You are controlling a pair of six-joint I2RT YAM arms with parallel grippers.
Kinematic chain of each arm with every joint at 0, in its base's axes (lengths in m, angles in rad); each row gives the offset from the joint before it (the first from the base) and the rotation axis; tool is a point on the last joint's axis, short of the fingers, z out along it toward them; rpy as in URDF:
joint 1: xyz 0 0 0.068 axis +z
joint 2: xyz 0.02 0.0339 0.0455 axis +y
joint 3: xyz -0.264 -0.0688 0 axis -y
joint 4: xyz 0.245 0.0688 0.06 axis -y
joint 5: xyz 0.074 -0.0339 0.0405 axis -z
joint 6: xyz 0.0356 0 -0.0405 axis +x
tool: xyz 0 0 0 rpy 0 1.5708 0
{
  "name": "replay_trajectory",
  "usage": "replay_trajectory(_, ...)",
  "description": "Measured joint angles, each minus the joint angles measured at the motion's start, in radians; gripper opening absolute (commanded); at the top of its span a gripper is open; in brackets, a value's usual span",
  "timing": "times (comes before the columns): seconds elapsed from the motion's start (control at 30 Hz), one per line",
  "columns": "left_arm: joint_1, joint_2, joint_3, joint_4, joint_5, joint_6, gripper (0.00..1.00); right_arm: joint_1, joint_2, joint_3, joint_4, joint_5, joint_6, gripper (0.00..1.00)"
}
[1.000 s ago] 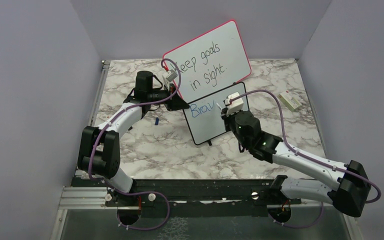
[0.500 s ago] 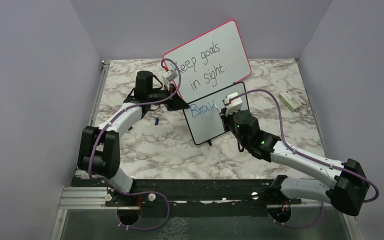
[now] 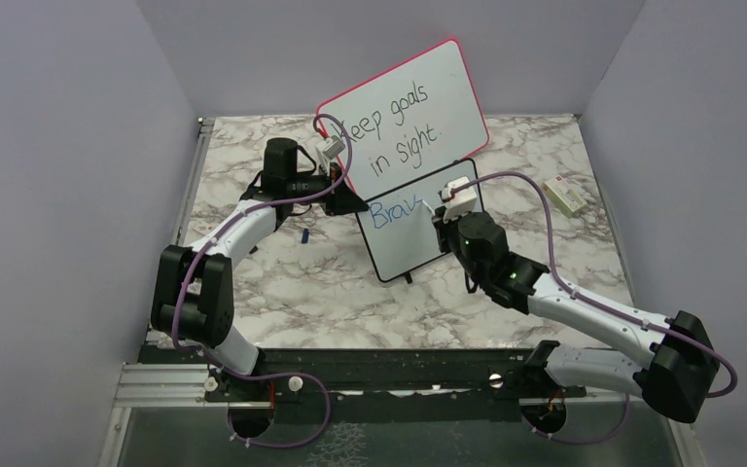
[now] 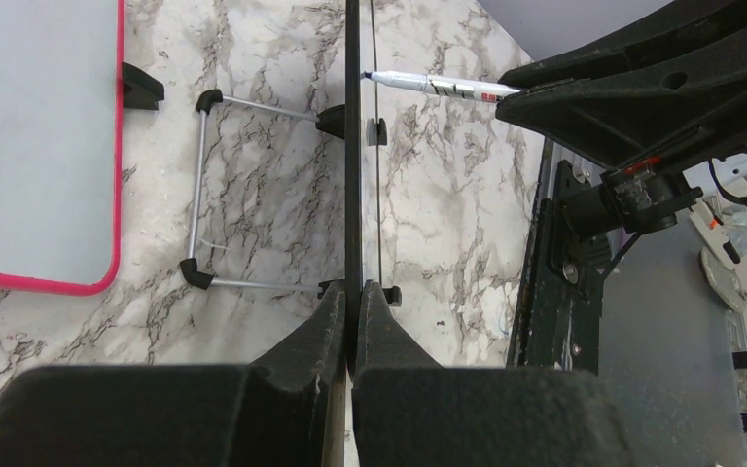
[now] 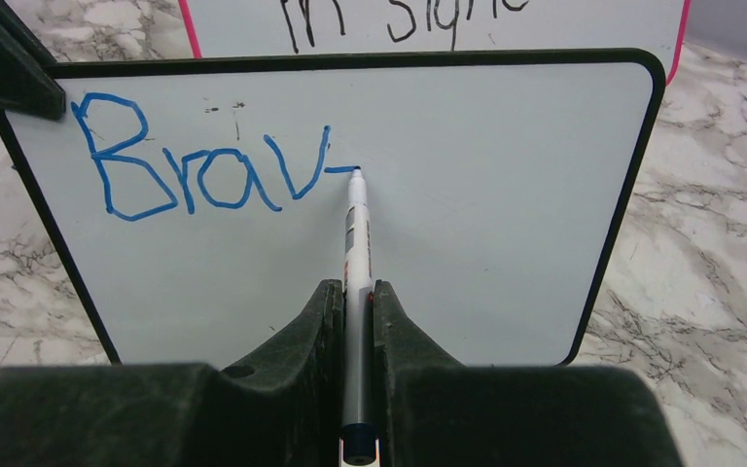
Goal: Write a sentence on the whiteboard
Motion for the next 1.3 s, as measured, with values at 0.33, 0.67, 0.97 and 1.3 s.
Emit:
replay_trajectory(0.33, 0.0, 0.0, 0.0, -0.002, 0.0, 0.0, 0.0, -0.012, -0.002, 0.0, 0.002, 0.003, -0.002, 0.01)
replay_trajectory(0.67, 0.0, 0.0, 0.0, -0.004, 0.0, 0.001, 0.0, -0.014, -0.002, 0.0, 0.01, 0.003, -0.004, 0.0)
replay_trajectory(0.97, 0.0, 0.0, 0.001, -0.006, 0.0, 0.001, 0.0, -0.018, -0.001, 0.0, 0.024, 0.002, -0.027, 0.01)
replay_trajectory(1.3, 0.0, 0.0, 0.002, -0.012, 0.0, 0.002, 0.0, -0.02, 0.012, 0.008, 0.036, -0.013, -0.046, 0.0)
